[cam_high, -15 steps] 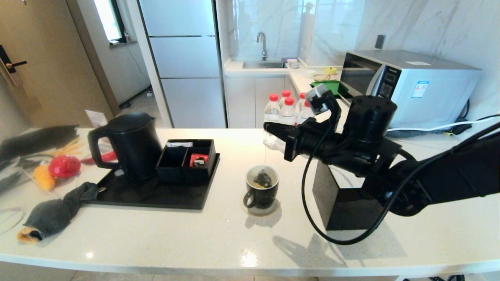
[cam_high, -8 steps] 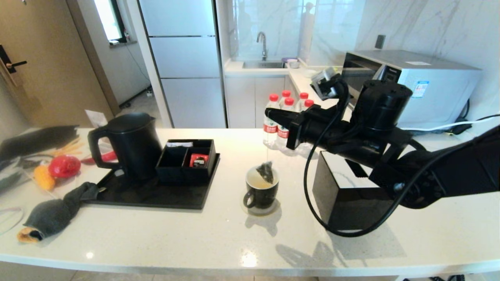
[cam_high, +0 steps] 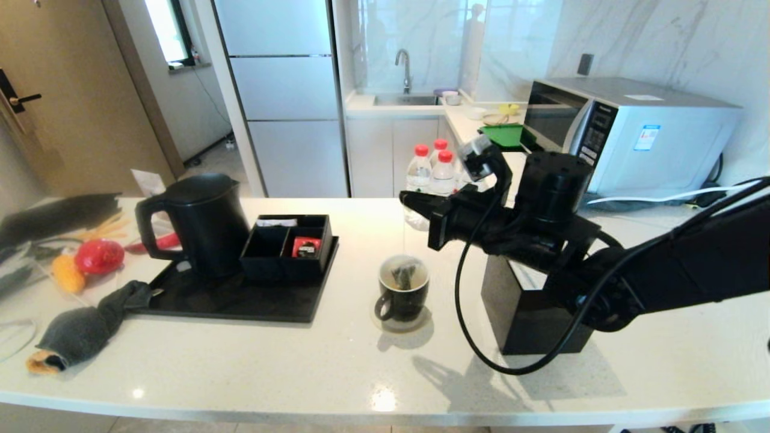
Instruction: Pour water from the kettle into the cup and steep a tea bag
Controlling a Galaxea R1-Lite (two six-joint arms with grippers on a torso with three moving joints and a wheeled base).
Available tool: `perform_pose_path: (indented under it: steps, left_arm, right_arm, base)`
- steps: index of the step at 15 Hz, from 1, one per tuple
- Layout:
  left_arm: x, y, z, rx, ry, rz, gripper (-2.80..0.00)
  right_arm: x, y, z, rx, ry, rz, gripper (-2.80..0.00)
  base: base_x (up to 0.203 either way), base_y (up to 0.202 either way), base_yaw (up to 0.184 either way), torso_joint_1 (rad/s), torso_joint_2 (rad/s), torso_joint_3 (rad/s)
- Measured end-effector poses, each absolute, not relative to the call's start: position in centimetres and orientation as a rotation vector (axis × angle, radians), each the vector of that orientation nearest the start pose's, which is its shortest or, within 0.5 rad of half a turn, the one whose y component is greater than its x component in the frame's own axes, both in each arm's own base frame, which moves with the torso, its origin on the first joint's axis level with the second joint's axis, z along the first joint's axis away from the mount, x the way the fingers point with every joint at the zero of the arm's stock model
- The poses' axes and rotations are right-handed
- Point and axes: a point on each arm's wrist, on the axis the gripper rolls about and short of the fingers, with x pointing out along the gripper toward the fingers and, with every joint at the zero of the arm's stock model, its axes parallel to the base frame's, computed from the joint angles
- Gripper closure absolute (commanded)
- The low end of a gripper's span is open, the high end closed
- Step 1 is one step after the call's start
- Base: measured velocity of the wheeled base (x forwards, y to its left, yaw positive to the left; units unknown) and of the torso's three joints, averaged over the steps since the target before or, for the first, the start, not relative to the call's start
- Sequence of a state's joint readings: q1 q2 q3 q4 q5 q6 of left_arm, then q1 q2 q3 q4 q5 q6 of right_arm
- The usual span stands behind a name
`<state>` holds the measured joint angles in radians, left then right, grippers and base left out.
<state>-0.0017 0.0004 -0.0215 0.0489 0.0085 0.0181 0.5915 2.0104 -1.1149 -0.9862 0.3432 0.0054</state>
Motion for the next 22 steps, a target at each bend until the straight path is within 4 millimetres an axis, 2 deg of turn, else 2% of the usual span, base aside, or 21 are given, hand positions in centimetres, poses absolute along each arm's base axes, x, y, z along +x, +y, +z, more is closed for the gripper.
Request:
perform_pose_path:
  steps: [6,9,13,16,22]
  left_arm:
    - [-2.4,0.0,7.6,0.017,0.028,0.007,0.00]
    - [-2.4,0.0,7.6,0.017,0.028,0.007,0.00]
    - [-2.4,0.0,7.6,0.017,0.028,0.007,0.00]
    - [-2.4,0.0,7.6,0.017,0.028,0.007,0.00]
    - [-2.4,0.0,7.6,0.017,0.028,0.007,0.00]
  right_arm:
    - [32.5,24.9,17.0,-0.033,-0.051,0.788,0.00]
    - [32.7,25.2,15.9,-0.069,-0.031,0.685,0.00]
    - [32.7,25.3,15.4,-0.082,-0.015,0.682,0.00]
    - [32.7,25.2,16.1,-0.084,-0.024,0.680,0.00]
    - [32.0,24.5,18.9,-0.112,-0.058,0.675,0.00]
  base:
    - [0.000,0.000,0.000,0.000,0.00,0.000]
    - [0.000,0.000,0.000,0.000,0.00,0.000]
    - [0.000,0.000,0.000,0.000,0.00,0.000]
    - [0.000,0.000,0.000,0.000,0.00,0.000]
    - [0.000,0.000,0.000,0.000,0.00,0.000]
